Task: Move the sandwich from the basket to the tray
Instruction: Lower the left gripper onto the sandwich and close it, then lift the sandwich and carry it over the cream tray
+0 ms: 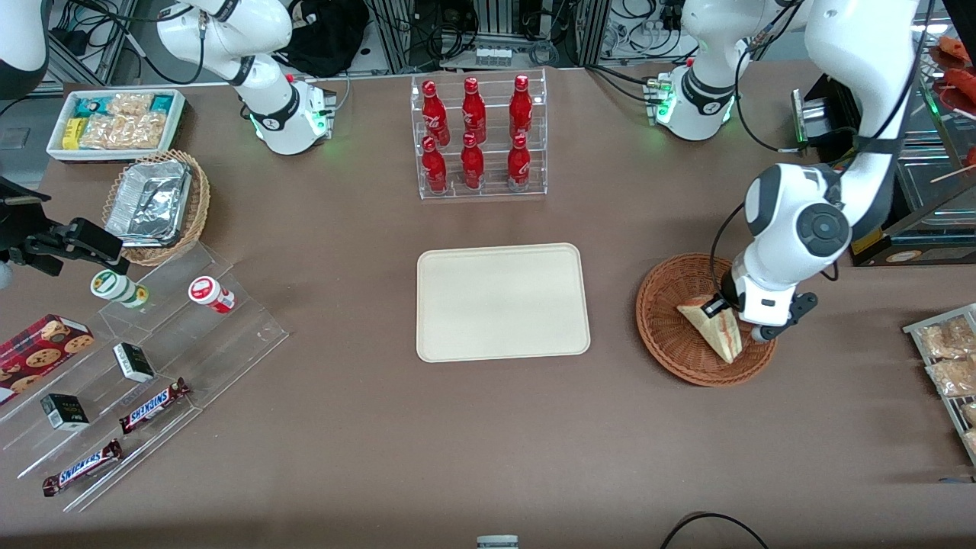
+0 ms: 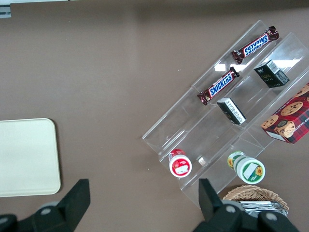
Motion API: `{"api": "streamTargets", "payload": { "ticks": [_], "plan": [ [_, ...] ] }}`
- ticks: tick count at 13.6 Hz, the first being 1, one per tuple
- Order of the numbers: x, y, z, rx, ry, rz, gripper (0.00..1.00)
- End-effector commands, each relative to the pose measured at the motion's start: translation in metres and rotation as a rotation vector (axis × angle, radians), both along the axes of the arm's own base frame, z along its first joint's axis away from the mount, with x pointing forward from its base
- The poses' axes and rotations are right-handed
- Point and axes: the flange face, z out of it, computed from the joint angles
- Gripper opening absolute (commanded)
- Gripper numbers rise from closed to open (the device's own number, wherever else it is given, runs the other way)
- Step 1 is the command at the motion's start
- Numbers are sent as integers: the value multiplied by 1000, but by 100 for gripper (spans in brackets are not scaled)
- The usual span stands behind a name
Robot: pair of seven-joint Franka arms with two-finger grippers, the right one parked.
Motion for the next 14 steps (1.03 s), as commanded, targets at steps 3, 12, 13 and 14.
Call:
{"api": "streamTargets", "payload": {
  "ticks": [3, 12, 13, 14],
  "plan": [
    [23, -41, 108, 22, 42, -61, 8],
    [-15, -271, 113, -3, 80, -421, 11],
    [-17, -286, 102, -6, 90, -442, 11],
    [-21, -309, 92, -15, 90, -474, 11]
  ]
}}
